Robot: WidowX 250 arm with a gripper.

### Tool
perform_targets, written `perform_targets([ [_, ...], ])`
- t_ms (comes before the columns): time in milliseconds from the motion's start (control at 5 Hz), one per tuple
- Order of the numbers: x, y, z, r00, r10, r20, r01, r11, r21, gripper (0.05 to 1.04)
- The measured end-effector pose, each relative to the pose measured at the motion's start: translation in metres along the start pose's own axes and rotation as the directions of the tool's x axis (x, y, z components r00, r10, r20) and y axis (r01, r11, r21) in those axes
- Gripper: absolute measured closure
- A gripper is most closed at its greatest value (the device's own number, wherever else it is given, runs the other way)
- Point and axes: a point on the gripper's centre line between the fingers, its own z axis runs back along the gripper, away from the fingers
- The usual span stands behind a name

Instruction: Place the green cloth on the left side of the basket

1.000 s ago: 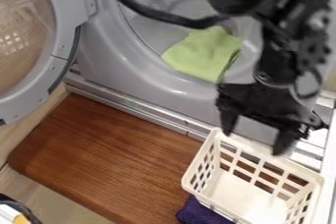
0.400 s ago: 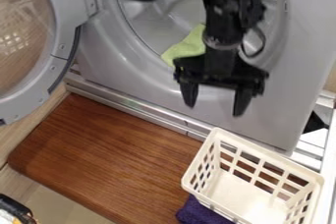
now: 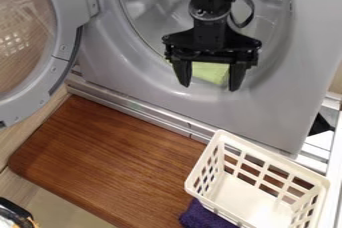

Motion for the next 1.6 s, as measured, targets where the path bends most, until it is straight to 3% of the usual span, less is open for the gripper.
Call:
perform_targets([
  [200, 0.008, 0.001, 0.005, 1.000, 0.014, 0.017, -0.014, 1.000, -0.008, 0.083],
  [400, 0.019, 0.009, 0.004, 0.998, 0.017, 0.068, -0.018, 1.000, 0.009, 0.083],
  [1000, 0.049, 0.008, -0.031, 0.997, 0.031, 0.070, -0.035, 0.998, 0.052, 0.083],
  [1400, 0.071, 0.017, -0.063, 0.999, 0.035, 0.023, -0.037, 0.996, 0.085, 0.083],
  [1600, 0.076, 0.021, -0.071, 0.999, 0.036, 0.013, -0.037, 0.994, 0.099, 0.133],
])
